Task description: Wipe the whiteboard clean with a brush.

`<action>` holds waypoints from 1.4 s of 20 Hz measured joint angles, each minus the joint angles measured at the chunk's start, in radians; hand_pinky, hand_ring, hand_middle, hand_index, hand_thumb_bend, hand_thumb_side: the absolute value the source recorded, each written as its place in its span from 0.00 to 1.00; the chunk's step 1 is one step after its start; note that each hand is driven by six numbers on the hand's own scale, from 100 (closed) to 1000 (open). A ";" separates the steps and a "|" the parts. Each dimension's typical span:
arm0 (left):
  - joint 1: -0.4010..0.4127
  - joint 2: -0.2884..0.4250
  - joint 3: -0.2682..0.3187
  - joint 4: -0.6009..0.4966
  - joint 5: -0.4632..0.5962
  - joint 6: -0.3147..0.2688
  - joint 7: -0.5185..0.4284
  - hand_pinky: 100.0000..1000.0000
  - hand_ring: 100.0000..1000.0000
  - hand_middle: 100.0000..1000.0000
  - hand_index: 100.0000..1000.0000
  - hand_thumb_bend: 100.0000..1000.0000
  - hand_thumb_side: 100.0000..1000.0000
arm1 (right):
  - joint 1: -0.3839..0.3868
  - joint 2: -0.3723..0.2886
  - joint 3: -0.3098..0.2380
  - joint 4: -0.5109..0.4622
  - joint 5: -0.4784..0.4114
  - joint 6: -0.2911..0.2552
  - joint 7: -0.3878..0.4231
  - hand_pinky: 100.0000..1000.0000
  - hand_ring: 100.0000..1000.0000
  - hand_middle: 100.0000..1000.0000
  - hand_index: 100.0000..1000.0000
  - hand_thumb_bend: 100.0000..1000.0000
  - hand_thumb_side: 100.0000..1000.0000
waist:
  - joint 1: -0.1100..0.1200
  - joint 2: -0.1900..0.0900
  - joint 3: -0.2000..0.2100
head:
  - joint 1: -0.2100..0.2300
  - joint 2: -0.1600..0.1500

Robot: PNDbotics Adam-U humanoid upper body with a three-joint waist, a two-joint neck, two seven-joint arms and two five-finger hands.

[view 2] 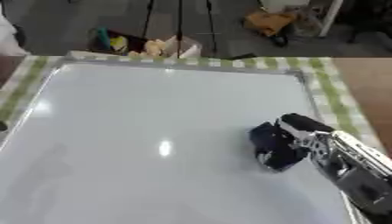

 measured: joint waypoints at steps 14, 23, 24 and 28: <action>0.000 0.000 0.000 0.000 0.000 0.000 0.000 0.41 0.91 0.79 0.58 0.00 0.98 | 0.040 -0.012 -0.013 -0.040 0.037 0.016 -0.016 0.13 0.33 0.32 0.09 0.00 0.21 | 0.002 0.000 -0.007 | 0.000 0.000; 0.000 0.000 0.000 0.000 0.000 0.000 0.000 0.41 0.91 0.79 0.58 0.00 0.98 | 0.057 -0.015 -0.024 -0.051 0.051 0.018 -0.018 0.13 0.33 0.32 0.09 0.00 0.21 | 0.002 0.000 -0.014 | 0.005 0.000; 0.000 0.000 0.000 0.000 0.000 0.001 -0.001 0.41 0.91 0.79 0.58 0.00 0.98 | 0.057 -0.016 -0.024 -0.053 0.051 0.018 -0.018 0.13 0.33 0.32 0.09 0.00 0.21 | 0.002 0.000 -0.014 | 0.005 0.000; 0.000 0.000 0.000 0.000 0.000 0.002 -0.002 0.41 0.91 0.79 0.58 0.00 0.98 | 0.062 -0.022 -0.024 -0.061 0.051 0.010 -0.010 0.14 0.33 0.32 0.09 0.00 0.20 | 0.002 0.000 -0.014 | 0.005 0.000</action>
